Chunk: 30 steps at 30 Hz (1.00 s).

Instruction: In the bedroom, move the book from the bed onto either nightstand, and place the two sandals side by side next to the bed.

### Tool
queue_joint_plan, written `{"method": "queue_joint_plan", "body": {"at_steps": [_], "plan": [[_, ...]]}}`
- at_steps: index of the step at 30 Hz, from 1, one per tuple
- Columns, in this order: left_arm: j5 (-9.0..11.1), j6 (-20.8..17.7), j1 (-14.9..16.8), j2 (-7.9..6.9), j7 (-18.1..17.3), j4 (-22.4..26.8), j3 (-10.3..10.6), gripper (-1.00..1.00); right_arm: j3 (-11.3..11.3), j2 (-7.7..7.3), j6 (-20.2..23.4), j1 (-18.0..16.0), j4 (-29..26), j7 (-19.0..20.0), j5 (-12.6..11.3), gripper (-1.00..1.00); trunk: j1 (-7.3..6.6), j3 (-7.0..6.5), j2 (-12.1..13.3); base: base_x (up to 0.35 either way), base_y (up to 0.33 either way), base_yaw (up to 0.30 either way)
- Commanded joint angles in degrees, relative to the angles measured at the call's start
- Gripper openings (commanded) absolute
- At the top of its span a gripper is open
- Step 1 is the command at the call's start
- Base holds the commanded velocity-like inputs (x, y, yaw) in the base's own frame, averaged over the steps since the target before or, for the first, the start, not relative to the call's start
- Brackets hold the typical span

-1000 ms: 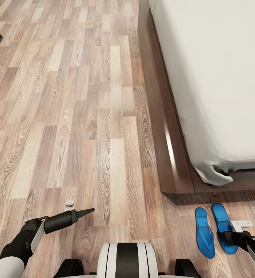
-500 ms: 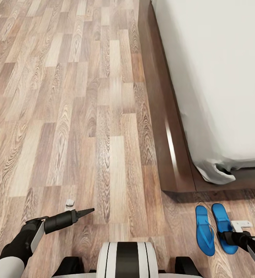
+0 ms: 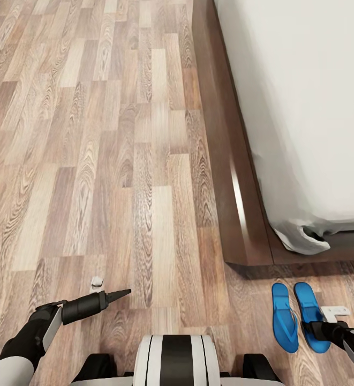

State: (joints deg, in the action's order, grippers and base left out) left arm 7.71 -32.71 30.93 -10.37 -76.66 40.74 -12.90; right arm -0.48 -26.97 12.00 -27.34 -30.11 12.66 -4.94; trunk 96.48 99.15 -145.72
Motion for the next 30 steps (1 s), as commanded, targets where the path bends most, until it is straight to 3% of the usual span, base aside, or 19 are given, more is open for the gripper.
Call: {"method": "queue_joint_plan", "body": {"at_steps": [1,4,20,24,30], "plan": [[0.12,-0.60,0.01,0.00,-0.15,0.00,-0.02,1.00,-0.05,-0.01,0.39,0.01,-0.07,0.11,-0.51,-1.00,0.02,0.25,-0.02,0.000,0.000,0.000],[0.12,-0.60,0.01,0.00,-0.15,-0.01,-0.02,1.00,-0.05,-0.01,0.37,0.01,-0.10,0.11,-0.51,-1.00,0.10,0.91,-0.06,0.000,0.000,0.000],[0.12,-0.60,0.01,0.00,-0.15,-0.02,-0.02,1.00,-0.05,-0.01,0.36,0.01,-0.09,0.08,-0.51,-1.00,0.10,0.91,-0.06,0.000,0.000,0.000],[0.12,-0.60,0.04,0.00,-0.15,0.02,-0.02,1.00,-0.05,-0.01,0.36,0.01,-0.08,0.08,-0.51,-1.00,0.20,1.80,-0.12,0.000,0.000,0.000],[0.12,-0.60,0.02,0.00,-0.15,0.00,-0.02,1.00,-0.05,-0.01,0.35,0.01,-0.10,0.08,-0.51,-1.00,0.20,1.80,-0.12,0.000,0.000,0.000]]}}
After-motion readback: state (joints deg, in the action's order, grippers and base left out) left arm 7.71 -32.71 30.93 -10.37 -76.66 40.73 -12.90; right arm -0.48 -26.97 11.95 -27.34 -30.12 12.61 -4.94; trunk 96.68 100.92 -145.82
